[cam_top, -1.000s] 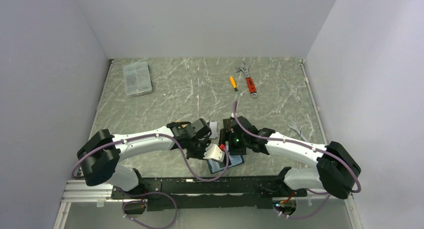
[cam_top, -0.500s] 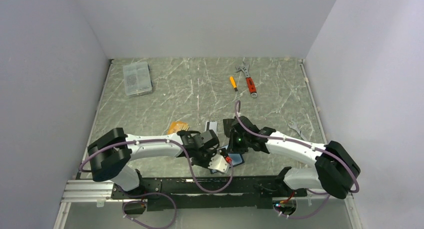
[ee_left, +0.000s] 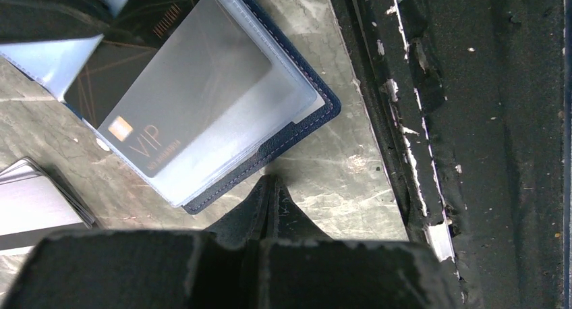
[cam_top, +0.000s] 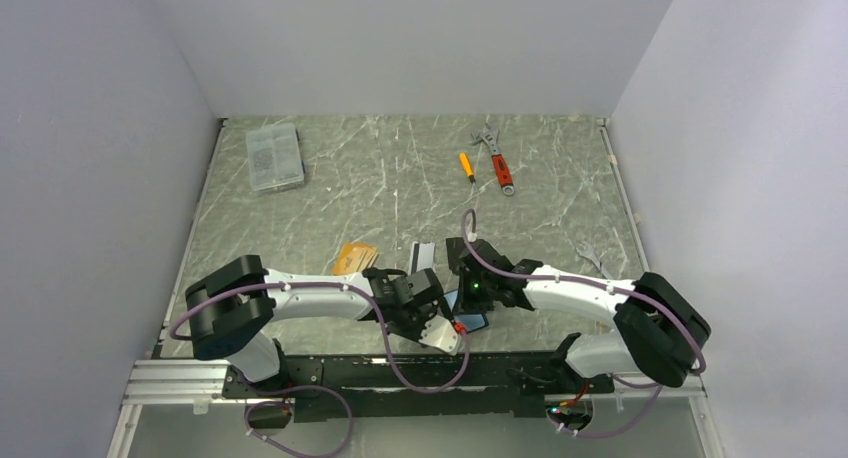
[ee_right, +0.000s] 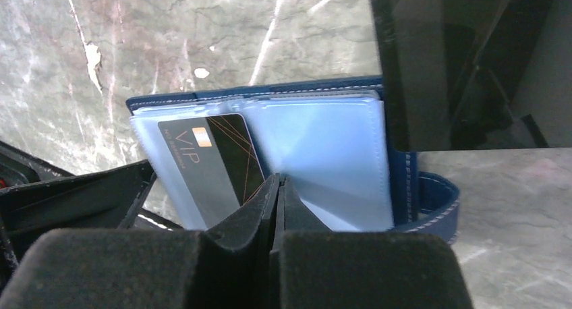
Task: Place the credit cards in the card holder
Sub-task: Insert the credit card into the card holder, then pick up the credit card from the center of the board.
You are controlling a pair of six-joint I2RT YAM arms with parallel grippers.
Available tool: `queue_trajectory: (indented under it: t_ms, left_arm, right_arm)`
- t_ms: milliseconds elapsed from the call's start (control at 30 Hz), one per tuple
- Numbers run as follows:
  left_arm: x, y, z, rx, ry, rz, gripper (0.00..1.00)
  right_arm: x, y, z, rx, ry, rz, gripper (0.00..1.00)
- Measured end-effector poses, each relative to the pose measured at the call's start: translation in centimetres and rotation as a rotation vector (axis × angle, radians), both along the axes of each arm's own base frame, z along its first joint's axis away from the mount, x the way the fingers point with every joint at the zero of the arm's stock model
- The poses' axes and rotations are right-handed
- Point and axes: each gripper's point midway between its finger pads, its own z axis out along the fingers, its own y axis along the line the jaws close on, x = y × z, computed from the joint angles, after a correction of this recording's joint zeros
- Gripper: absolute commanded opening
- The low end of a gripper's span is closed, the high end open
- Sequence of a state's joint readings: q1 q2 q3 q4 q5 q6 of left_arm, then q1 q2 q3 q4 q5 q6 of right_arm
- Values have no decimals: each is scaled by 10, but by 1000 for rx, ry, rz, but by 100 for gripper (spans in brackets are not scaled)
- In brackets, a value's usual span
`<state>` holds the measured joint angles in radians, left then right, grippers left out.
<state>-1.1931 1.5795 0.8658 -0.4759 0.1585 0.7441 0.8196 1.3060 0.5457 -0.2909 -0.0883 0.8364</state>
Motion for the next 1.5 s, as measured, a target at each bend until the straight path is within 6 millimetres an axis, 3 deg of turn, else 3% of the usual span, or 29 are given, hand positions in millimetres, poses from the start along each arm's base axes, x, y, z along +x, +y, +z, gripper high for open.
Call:
queue_trajectory:
  t_ms: [367,767,1033,1133,1233,1333,1500]
  left_arm:
    - [1,1,-1,-3,-14,0,0]
    - [12,3,0,-26,-27,31,0]
    - [28,19,1,6,-34,90,0]
    - [42,30,6,-3,-24,142,0]
    - [53,42,17,-22,-18,193,3]
    - [54,50,31,-37,-3,210,12]
    - [60,64,58,-63,19,266,20]
  right_arm:
    - [-14,25,0,51,2,48,0]
    - [-23,18,-1,77,34,40,0]
    - [-30,46,1,80,62,120,1]
    - [-31,44,2,74,63,122,7]
    - [-23,35,12,80,49,86,19]
    - [-5,23,33,110,-2,33,40]
    - [25,11,77,148,-93,-10,63]
